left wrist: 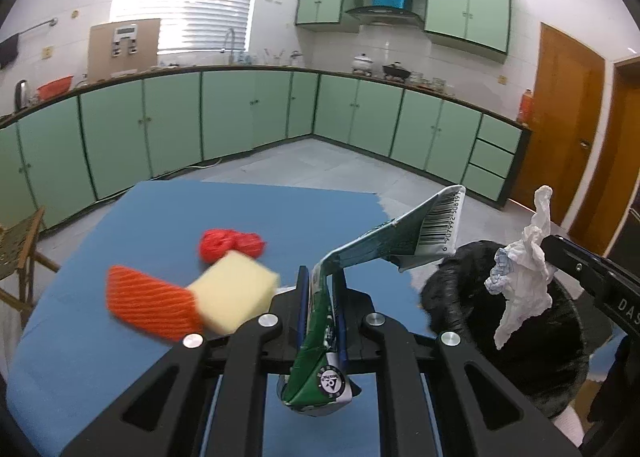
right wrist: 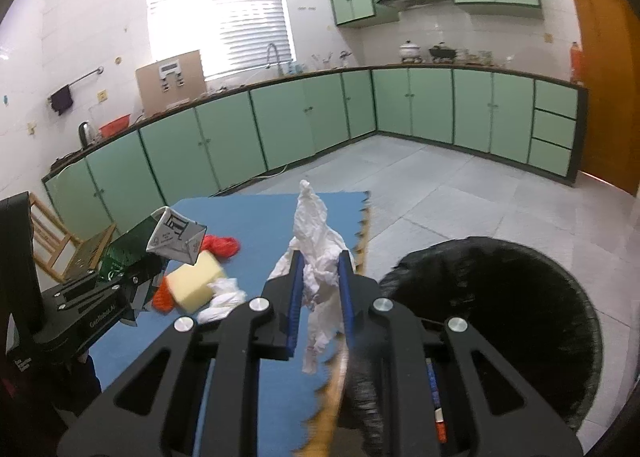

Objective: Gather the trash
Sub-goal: 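Carry carton and tissue over the bin and open both tools to drop them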

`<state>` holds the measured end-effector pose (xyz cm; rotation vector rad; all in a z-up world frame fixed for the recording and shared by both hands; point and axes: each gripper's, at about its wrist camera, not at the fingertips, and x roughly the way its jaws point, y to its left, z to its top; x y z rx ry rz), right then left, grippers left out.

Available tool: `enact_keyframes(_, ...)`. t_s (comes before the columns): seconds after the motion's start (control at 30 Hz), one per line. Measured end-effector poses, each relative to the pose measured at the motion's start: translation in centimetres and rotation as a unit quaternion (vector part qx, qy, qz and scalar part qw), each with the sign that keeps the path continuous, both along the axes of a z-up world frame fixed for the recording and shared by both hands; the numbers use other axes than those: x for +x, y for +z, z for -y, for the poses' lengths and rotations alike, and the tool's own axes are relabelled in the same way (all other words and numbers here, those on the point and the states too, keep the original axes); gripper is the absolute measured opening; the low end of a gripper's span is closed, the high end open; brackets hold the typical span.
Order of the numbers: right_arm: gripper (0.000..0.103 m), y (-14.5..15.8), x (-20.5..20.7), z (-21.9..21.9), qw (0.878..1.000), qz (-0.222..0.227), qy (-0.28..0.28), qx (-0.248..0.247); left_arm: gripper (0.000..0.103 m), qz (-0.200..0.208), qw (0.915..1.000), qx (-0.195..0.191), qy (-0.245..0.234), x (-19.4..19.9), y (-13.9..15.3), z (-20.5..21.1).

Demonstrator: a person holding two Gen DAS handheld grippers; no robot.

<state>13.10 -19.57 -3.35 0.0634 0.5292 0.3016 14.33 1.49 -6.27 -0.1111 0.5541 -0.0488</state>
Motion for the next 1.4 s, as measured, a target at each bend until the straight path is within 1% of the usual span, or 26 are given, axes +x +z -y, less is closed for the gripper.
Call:
enact_keyframes(0.27,0.016,0.6,0.1,5.9,0.998,0.011,-0.055,0.001,0.011,0.011,0.9985,-0.009,-0.053,2.2,1.0,5.4)
enact_keyframes(0.5,0.016,0.5,0.2,10.7,0.995,0.016,-0.095,-0.005,0.011,0.019,0.9948,-0.019,-0.098,3.7,1.4,10.2)
enact_keyframes(0.6,0.016,0.1,0.3,12.9,0.994,0.016,-0.11,-0.012,0.011,0.013,0.9923,-0.025,-0.12,4.8,1.1,12.6)
enact_keyframes(0.73,0.016,-0.9,0.4,15.4,0.992,0.01,-0.125,-0.015,0.011,0.004,0.9895,-0.025,-0.143,5.8,0.4,15.4)
enact_keyframes(1.0,0.016,-3.7,0.9,19.4,0.988,-0.012,-0.152,-0.013,0.011,-0.007,0.9859,-0.02,-0.166,7.3,-1.2,19.7)
enact_keyframes(1.23,0.016,-6.4,1.6,20.7,0.986,-0.038,-0.164,-0.01,0.011,-0.019,0.9846,-0.011,-0.173,7.8,-2.6,21.4)
enact_keyframes(1.27,0.017,-6.6,1.7,20.6,0.986,-0.041,-0.164,-0.01,0.011,-0.021,0.9845,-0.01,-0.174,8.0,-2.8,21.5)
enact_keyframes(1.37,0.025,-7.3,2.6,20.7,0.985,-0.052,-0.165,-0.016,0.013,-0.032,0.9833,-0.01,-0.179,8.5,-3.4,22.1)
enact_keyframes(1.4,0.033,-7.6,2.8,20.8,0.984,-0.056,-0.169,-0.019,0.013,-0.037,0.9828,-0.01,-0.18,8.7,-3.5,22.3)
